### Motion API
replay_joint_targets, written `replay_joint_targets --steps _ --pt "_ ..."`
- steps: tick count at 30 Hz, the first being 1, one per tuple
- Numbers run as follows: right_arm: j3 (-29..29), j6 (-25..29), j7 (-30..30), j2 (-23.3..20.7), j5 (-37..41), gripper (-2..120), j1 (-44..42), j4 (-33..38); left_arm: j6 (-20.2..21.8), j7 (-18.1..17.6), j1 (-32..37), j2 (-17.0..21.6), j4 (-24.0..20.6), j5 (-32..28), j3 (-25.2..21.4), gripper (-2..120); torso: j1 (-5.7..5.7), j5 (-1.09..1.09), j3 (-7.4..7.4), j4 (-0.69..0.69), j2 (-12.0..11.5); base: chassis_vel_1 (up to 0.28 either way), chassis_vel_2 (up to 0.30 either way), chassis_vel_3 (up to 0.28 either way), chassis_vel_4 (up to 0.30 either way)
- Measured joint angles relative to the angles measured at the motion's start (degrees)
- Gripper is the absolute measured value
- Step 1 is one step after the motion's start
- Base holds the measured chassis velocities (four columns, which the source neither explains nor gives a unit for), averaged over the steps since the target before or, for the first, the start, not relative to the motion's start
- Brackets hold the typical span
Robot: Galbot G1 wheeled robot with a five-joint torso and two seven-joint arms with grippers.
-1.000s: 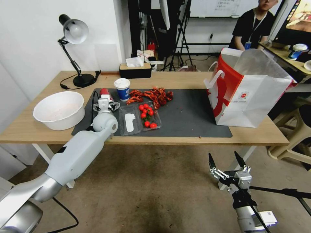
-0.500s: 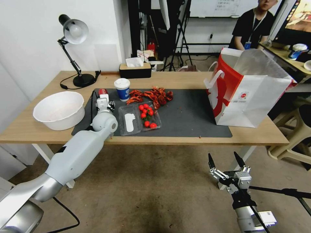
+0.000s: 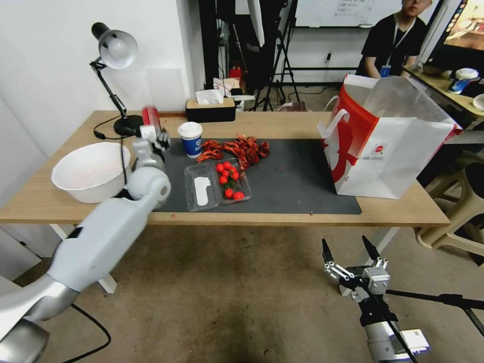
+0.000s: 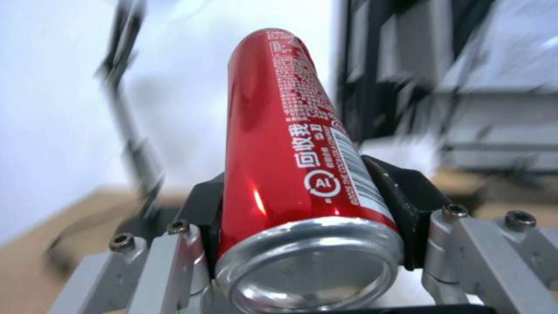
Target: Pick up the trash from the table and place it into the takeout bag.
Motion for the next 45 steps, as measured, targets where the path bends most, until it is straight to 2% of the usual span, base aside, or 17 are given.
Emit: replay_joint_targets --steps 4,5,7,8,9,11,13,14,16,17,18,21,27,30,37,40,45 --pt "-0.3 0.0 0.0 0.2 -0.3 100 -0.1 0.5 -8.1 6.2 0.3 4.1 -6.9 4.4 -3.8 49 0.0 0.01 -0.01 0.02 0.0 0.0 0.0 0.0 0.0" --pt "-0.3 0.0 0.0 0.2 -0.3 100 -0.1 0.5 -8.1 6.2 0.3 4.1 -6.9 4.4 -3.8 49 0.0 0.01 -0.01 0.02 0.0 0.0 0.0 0.0 0.0" --pt "-0.3 0.0 0.0 0.3 -0.5 100 -0.2 0.6 -9.1 11.1 -1.0 6.2 -9.7 4.6 -4.4 49 0.0 0.02 -0.01 0.02 0.0 0.0 0.0 0.0 0.0" --pt "-0.4 0.0 0.0 0.4 -0.7 100 -0.2 0.7 -10.6 15.7 -3.2 7.0 -11.4 3.0 -4.1 49 0.0 0.0 -0.01 0.03 0.0 0.0 0.0 0.0 0.0" --pt "-0.4 0.0 0.0 0.4 -0.7 100 -0.2 0.7 -10.6 15.7 -3.2 7.0 -11.4 3.0 -4.1 49 0.0 0.0 -0.01 0.03 0.0 0.0 0.0 0.0 0.0" --pt "-0.5 -0.3 0.0 0.4 -0.8 100 -0.2 1.0 -13.4 22.5 -7.4 7.0 -12.9 -1.4 -2.2 49 0.0 0.01 0.0 0.0 0.0 0.0 0.0 0.0 0.0" --pt "-0.6 -0.7 0.0 0.5 -0.9 100 0.0 1.3 -14.8 29.3 -13.3 4.9 -13.4 -6.8 1.4 49 0.0 0.02 -0.01 0.01 0.0 0.0 0.0 0.0 0.0" --pt "-0.6 -0.7 0.0 0.5 -0.9 100 0.0 1.3 -14.8 29.3 -13.3 4.9 -13.4 -6.8 1.4 49 0.0 0.02 -0.01 0.01 0.0 0.0 0.0 0.0 0.0" --pt "-0.6 -0.7 0.1 1.0 -1.1 100 0.0 1.5 -15.6 37.8 -19.0 0.9 -11.3 -8.2 5.6 49 0.0 0.04 -0.01 -0.01 0.0 0.0 0.0 0.0 0.0" --pt "-0.6 -0.7 0.1 1.3 -1.2 100 -0.1 1.7 -15.7 40.1 -21.4 -1.2 -9.9 -8.6 8.1 49 0.0 0.02 0.0 0.01 0.0 0.0 0.0 0.0 0.0" --pt "-0.6 -0.7 0.1 1.3 -1.2 100 -0.1 1.7 -15.7 40.1 -21.4 -1.2 -9.9 -8.6 8.1 49 0.0 0.02 0.0 0.01 0.0 0.0 0.0 0.0 0.0" --pt "-0.5 -0.4 0.1 2.0 -1.6 100 -0.6 2.0 -16.7 45.7 -29.1 -8.7 -2.6 -7.6 17.9 49 0.0 0.04 0.0 -0.03 0.0 0.0 0.0 0.0 0.0" --pt "-0.4 0.4 -0.1 2.7 -1.9 100 -1.1 2.0 -18.5 50.2 -34.9 -14.2 4.7 -5.1 24.3 49 0.0 0.03 0.0 0.01 0.0 0.0 0.0 0.0 0.0" --pt "-0.3 1.0 -0.2 3.3 -2.2 100 -1.6 2.1 -17.7 55.7 -39.2 -18.7 10.5 -3.7 29.2 49 0.0 0.01 0.0 0.01 0.0 0.0 0.0 0.0 0.0" --pt "-0.4 1.7 -0.3 3.6 -2.4 100 -2.1 1.7 -19.1 62.8 -44.0 -27.7 19.6 -1.5 33.5 49 0.0 0.03 0.0 -0.02 0.0 0.0 0.0 0.0 0.0" --pt "-0.3 1.8 -0.3 3.6 -2.4 100 -2.2 1.7 -19.6 63.3 -44.7 -28.9 21.1 -0.2 34.5 49 0.0 0.03 0.0 -0.01 0.0 0.0 0.0 0.0 0.0" --pt "0.2 2.5 -0.3 3.4 -2.0 100 -2.6 1.7 -21.0 61.9 -47.1 -32.1 23.8 10.3 38.5 49 0.01 0.02 0.0 0.01 0.0 0.0 0.0 0.0 0.0"
